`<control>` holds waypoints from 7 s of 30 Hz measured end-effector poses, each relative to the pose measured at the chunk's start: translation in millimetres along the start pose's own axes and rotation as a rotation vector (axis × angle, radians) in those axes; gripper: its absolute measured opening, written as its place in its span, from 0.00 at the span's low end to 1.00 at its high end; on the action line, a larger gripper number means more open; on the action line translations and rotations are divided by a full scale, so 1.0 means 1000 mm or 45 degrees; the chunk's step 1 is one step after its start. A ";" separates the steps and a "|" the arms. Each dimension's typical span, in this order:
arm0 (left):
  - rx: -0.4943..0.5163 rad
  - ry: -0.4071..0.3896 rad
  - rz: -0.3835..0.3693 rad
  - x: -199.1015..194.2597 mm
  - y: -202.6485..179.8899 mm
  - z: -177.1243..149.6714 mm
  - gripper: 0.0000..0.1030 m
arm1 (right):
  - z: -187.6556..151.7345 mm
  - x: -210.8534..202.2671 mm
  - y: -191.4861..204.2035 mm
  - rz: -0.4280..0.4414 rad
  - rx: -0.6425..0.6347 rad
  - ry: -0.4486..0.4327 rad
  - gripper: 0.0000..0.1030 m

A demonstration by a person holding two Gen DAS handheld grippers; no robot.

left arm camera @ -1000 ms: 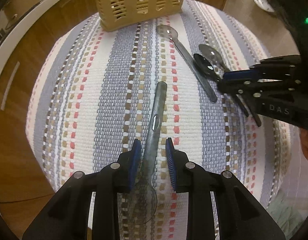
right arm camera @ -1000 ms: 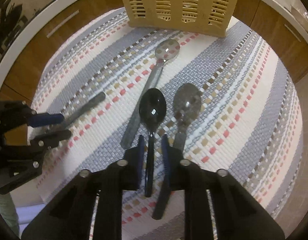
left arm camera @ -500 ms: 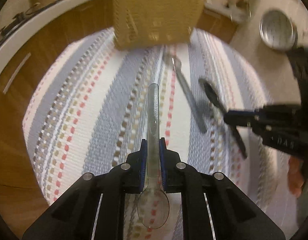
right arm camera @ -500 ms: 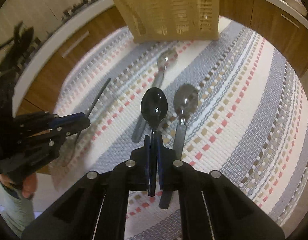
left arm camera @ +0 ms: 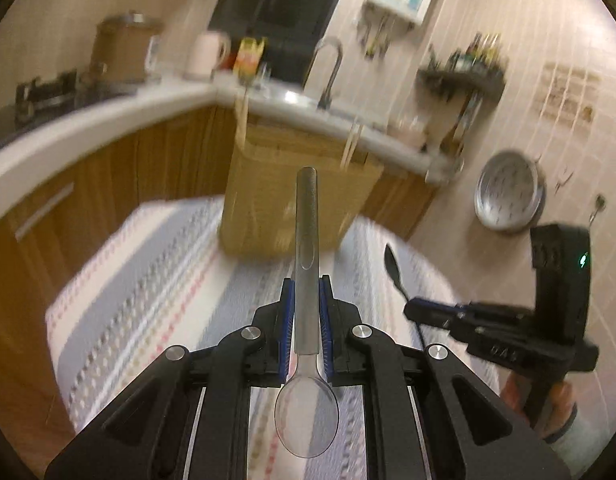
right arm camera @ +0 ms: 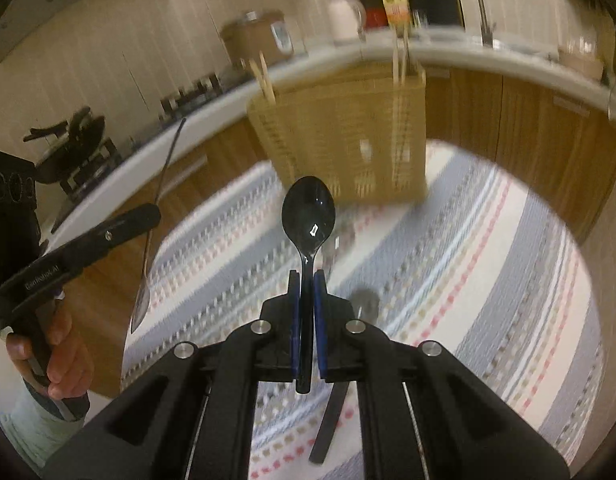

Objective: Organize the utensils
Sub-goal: 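Lift both spoons over the caddy and open both grippers to drop them in, then move both grippers back down over the two metal spoons, then close the right gripper on a metal spoon while the left grips the other metal spoon, then lift both metal spoons over the caddy and open both grippers to drop them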

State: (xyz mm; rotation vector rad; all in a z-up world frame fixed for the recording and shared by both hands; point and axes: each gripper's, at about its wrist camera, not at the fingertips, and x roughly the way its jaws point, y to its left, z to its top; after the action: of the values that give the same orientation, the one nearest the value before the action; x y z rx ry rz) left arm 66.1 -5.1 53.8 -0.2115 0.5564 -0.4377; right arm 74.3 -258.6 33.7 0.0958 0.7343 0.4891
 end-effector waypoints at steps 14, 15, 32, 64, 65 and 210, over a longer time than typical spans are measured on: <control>-0.008 -0.482 -0.042 -0.008 -0.013 0.093 0.10 | 0.080 -0.017 0.003 -0.054 -0.139 -0.420 0.05; -0.017 -0.506 -0.051 -0.004 -0.012 0.101 0.10 | 0.087 -0.015 0.001 -0.040 -0.136 -0.442 0.05; -0.049 -0.492 -0.025 0.071 0.012 0.129 0.10 | 0.134 0.008 -0.059 0.212 0.069 -0.408 0.04; -0.069 -0.515 0.021 0.135 0.047 0.113 0.10 | 0.087 0.063 -0.100 0.199 0.253 -0.212 0.05; -0.076 -0.498 0.017 0.133 0.047 0.112 0.14 | 0.087 0.061 -0.100 0.200 0.257 -0.210 0.05; 0.043 -0.596 0.152 0.029 -0.026 0.144 0.10 | 0.166 -0.009 -0.037 -0.158 0.029 -0.469 0.09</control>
State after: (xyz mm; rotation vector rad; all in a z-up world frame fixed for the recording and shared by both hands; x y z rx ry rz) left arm 159.1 -30.3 168.1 -0.2381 0.1014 -0.2679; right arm 193.1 -281.2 153.1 0.1558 0.3822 0.3317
